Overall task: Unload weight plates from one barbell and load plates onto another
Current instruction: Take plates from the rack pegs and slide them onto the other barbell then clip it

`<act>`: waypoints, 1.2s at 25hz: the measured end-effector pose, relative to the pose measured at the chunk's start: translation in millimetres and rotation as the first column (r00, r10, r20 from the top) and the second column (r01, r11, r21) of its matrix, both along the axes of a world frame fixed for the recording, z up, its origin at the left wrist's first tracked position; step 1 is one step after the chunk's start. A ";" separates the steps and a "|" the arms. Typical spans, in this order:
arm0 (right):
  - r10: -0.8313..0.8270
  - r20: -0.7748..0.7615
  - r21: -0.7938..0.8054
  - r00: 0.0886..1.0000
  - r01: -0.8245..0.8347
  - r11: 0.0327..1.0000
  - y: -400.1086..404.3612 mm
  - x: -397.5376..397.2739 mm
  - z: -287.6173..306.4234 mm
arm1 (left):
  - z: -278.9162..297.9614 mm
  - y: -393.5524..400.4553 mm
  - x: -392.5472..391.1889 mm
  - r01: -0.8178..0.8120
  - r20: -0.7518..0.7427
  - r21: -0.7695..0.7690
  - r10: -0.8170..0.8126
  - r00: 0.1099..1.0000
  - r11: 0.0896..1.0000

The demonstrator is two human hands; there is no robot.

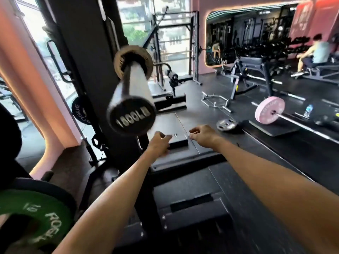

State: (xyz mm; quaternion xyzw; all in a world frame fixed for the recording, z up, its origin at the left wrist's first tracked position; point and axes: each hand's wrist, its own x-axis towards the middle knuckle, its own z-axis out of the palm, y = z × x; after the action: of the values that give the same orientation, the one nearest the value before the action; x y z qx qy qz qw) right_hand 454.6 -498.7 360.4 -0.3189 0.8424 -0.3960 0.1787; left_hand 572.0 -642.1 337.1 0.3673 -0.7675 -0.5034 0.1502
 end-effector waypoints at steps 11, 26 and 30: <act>-0.207 0.232 0.477 0.950 0.074 0.876 326.0 91.1 -233.6 | -231.5 276.9 67.5 0.567 0.631 0.117 -0.502 0.592 0.816; -0.503 0.542 0.708 0.673 -0.043 0.705 528.2 140.9 -396.2 | -348.3 390.3 37.7 0.720 0.733 0.390 -0.667 0.135 0.574; -0.542 0.534 0.713 0.649 -0.001 0.701 525.7 44.7 -393.0 | -359.7 368.5 -59.5 0.704 0.735 0.420 -0.669 0.106 0.573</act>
State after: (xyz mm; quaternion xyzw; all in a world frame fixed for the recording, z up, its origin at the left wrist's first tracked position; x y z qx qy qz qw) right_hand 499.4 27.0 -32.6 0.0847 0.8268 -0.1879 0.5233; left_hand 512.5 -273.6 -22.6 0.1594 -0.8218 -0.2523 -0.4853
